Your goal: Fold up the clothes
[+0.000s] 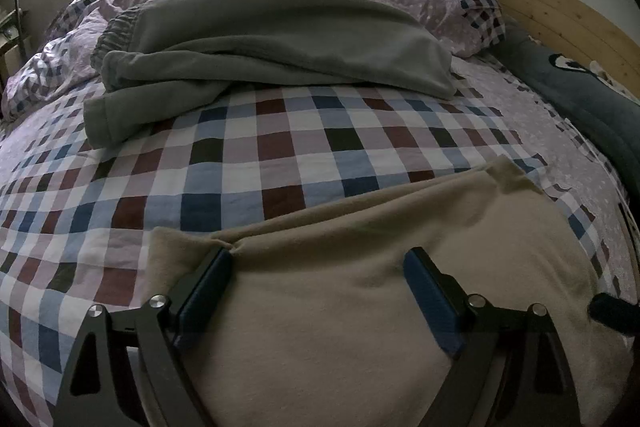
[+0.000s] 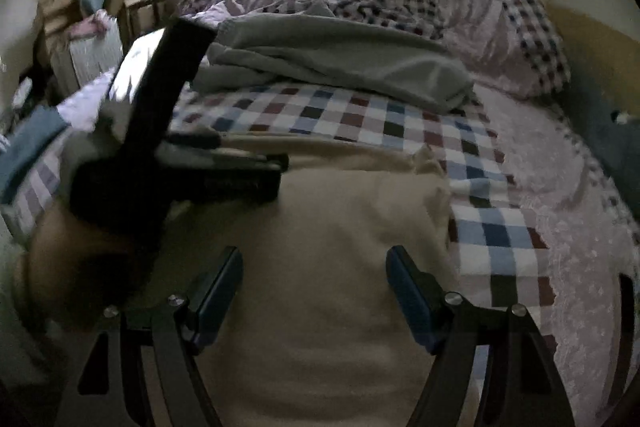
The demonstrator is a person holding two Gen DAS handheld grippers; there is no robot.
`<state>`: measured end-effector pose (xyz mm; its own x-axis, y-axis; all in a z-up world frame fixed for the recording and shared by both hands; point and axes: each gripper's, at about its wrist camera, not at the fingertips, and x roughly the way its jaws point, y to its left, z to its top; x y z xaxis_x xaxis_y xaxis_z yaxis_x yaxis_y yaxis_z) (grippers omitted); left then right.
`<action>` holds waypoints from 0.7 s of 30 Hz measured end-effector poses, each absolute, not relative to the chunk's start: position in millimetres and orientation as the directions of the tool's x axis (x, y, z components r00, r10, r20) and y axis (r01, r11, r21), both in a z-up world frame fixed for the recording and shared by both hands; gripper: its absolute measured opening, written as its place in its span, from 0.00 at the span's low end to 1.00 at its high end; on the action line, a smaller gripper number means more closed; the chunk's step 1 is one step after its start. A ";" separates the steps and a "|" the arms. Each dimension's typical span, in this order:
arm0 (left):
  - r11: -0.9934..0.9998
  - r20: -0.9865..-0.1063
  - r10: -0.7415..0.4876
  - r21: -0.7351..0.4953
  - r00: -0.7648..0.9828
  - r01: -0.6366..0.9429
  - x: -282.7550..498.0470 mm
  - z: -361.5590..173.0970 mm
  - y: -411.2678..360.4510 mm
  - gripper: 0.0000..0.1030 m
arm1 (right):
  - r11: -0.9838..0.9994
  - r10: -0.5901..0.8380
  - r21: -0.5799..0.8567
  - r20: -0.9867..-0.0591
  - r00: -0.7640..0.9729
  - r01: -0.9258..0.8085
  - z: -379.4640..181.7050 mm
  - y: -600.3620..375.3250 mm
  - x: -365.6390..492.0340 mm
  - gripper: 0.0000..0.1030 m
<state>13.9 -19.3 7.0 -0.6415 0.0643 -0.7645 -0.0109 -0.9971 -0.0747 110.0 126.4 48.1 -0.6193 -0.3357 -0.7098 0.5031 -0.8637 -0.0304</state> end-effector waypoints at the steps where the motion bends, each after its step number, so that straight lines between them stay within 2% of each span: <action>1: -0.997 -0.764 0.064 -0.074 -0.642 -0.011 13.7 7.0 -19.3 0.88 | -0.859 -0.329 -0.043 -0.716 -0.616 0.510 43.7 125.4 109.8 0.76; 8: -0.997 -0.763 0.061 -0.070 -0.644 -0.011 13.5 6.9 -18.2 0.89 | -0.851 -0.348 -0.013 -0.735 -0.582 0.526 30.6 130.2 107.5 0.81; 18: -0.997 -0.762 0.063 -0.070 -0.645 -0.015 13.8 7.1 -19.4 0.89 | -0.842 -0.342 -0.020 -0.754 -0.561 0.540 43.5 132.1 111.6 0.81; 21: -0.997 -0.761 0.065 -0.071 -0.645 -0.016 13.2 7.1 -19.6 0.89 | -0.779 -0.406 -0.054 -0.717 -0.567 0.625 57.8 124.6 134.2 0.81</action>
<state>13.2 -19.6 7.1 -0.6450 0.0646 -0.7614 -0.0159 -0.9973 -0.0711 134.2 124.6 57.8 -0.5669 -0.4057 -0.7169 0.6250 -0.7788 -0.0535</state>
